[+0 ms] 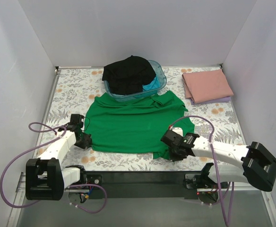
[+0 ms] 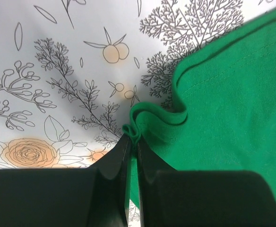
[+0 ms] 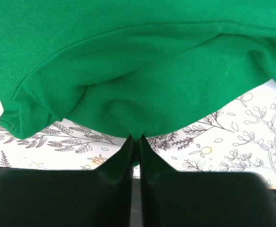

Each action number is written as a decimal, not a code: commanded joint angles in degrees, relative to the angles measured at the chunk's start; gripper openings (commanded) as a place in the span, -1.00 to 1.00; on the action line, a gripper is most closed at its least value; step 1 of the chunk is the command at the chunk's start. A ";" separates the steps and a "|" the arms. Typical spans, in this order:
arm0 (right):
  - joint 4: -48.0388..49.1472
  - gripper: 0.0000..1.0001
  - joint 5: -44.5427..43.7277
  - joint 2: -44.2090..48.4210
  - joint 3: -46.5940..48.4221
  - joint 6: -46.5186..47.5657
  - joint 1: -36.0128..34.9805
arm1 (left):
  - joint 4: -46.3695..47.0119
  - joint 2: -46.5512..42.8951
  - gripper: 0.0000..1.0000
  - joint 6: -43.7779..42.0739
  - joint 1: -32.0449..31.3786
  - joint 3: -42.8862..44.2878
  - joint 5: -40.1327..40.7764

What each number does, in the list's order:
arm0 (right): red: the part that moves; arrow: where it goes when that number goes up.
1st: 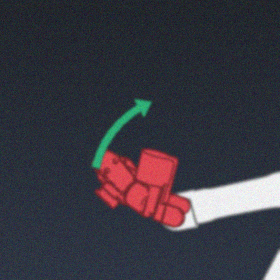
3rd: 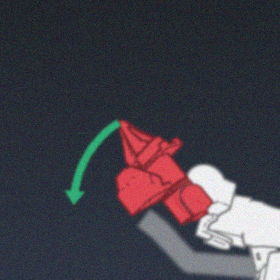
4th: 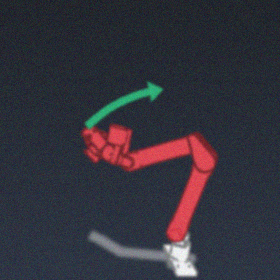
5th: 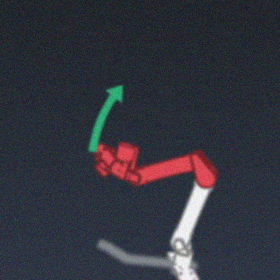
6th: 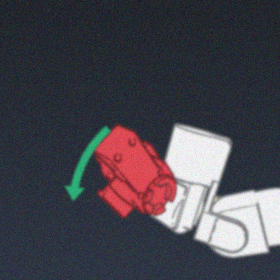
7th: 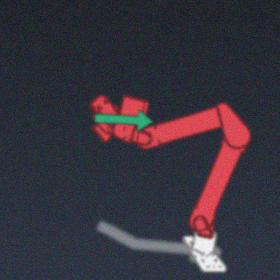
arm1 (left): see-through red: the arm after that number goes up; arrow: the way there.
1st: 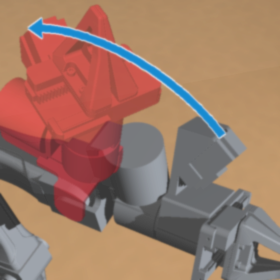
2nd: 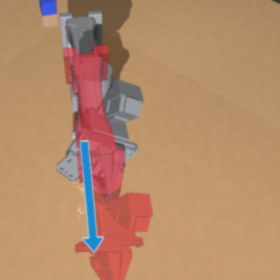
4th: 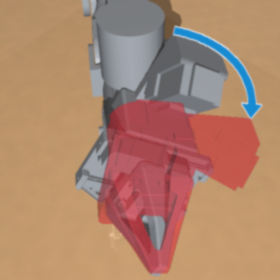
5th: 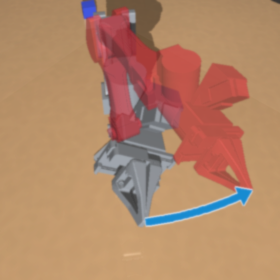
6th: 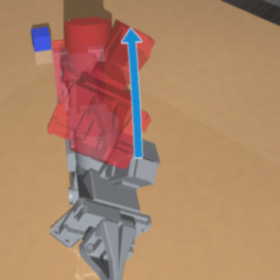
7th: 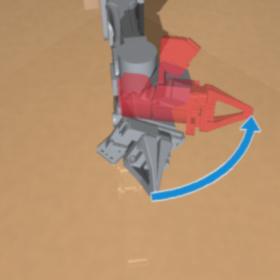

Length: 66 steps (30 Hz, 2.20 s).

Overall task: Fold and stack the t-shirts
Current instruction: Flatten the tshirt out

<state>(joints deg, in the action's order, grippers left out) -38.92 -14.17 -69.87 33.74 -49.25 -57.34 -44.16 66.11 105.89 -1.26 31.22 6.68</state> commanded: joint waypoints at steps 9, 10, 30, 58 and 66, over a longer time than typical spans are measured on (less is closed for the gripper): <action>3.50 -0.97 -16.73 17.46 0.70 6.42 2.15 | 0.04 -10.02 -1.00 -0.77 0.03 4.54 0.01; 3.32 -0.97 -18.68 21.49 2.46 7.67 2.15 | 0.04 -11.25 -1.00 -0.68 -0.06 7.07 -0.43; 11.41 -0.97 -8.46 22.42 72.05 40.98 2.23 | -7.26 -14.78 -1.00 -5.34 -0.15 75.10 -4.39; 37.75 -0.97 -44.08 21.09 45.75 60.22 2.76 | 11.18 -17.42 -1.00 -4.90 -0.15 39.39 2.37; 44.28 -0.97 -34.04 8.19 29.74 50.15 14.61 | 26.49 0.23 -1.00 -5.07 -0.06 21.87 4.13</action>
<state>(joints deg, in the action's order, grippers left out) -2.33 -51.59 -60.12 64.73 6.15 -47.55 -26.98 61.91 101.03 -1.34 53.63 8.05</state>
